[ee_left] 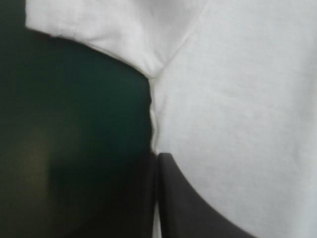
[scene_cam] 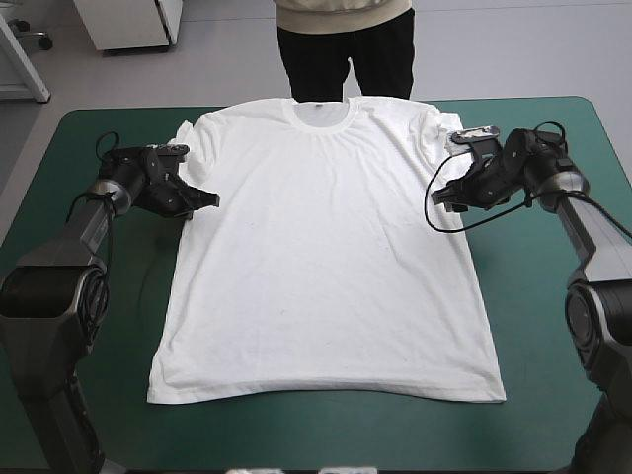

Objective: Fold the cloth

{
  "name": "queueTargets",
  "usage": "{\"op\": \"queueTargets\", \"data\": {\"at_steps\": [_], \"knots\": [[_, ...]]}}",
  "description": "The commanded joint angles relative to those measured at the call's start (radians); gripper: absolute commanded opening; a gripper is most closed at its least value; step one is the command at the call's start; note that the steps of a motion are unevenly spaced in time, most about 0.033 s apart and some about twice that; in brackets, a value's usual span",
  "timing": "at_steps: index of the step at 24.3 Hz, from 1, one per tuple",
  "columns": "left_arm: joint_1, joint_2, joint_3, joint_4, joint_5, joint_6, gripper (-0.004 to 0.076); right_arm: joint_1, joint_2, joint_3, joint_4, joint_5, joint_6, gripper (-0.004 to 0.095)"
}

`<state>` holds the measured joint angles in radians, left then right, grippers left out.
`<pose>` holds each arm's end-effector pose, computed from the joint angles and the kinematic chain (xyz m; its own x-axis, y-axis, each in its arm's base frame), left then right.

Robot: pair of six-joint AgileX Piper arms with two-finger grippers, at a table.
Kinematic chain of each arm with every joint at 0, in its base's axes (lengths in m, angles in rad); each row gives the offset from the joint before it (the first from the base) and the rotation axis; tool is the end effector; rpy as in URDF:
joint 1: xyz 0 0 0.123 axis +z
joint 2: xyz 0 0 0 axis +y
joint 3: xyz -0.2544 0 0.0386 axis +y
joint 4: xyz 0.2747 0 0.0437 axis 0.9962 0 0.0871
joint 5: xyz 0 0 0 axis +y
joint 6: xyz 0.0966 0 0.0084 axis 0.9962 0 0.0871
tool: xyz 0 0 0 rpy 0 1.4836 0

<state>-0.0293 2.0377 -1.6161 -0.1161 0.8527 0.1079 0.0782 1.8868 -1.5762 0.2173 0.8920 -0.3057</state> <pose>0.4535 -0.0218 0.1708 -0.9232 0.0583 -0.3798 0.0911 0.9935 -0.0689 0.4311 0.0501 0.2251 -0.8522 -0.2321 -0.4690 -0.2990 0.9515 0.0725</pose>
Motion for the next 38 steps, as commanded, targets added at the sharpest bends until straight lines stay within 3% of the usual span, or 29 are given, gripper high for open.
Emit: {"op": "queueTargets", "data": {"at_steps": [1, 8, 12, 13, 15, 19, 29, 38], "knots": [[-0.010, -0.027, -0.012, -0.030, 0.027, 0.001, -0.0009, -0.006, 0.023, -0.074, 0.005, -0.011, -0.012, 0.0540], [-0.010, -0.027, -0.012, -0.030, 0.017, 0.014, -0.0009, -0.006, 0.129, -0.106, 0.005, 0.011, -0.007, 0.0449], [-0.010, -0.027, -0.012, -0.030, 0.013, 0.018, -0.0009, 0.004, 0.169, -0.106, 0.003, 0.048, -0.026, 0.0246], [-0.010, -0.027, -0.012, -0.030, 0.008, 0.020, -0.0009, 0.014, 0.172, -0.106, 0.003, 0.052, -0.054, 0.0101], [-0.010, -0.027, -0.012, -0.030, -0.003, 0.020, -0.0009, 0.021, 0.174, -0.106, -0.002, 0.037, -0.053, -0.0012], [-0.010, -0.068, -0.016, -0.030, -0.054, 0.025, -0.0009, 0.015, 0.104, -0.106, -0.032, -0.020, -0.009, -0.0013], [-0.008, -0.352, -0.017, -0.018, -0.118, 0.025, -0.0009, 0.015, -0.253, -0.106, -0.031, -0.120, -0.017, -0.0013], [-0.008, -0.612, -0.017, 0.024, -0.164, 0.020, -0.0009, 0.013, -0.468, -0.106, -0.031, -0.131, -0.030, -0.0013]]}}
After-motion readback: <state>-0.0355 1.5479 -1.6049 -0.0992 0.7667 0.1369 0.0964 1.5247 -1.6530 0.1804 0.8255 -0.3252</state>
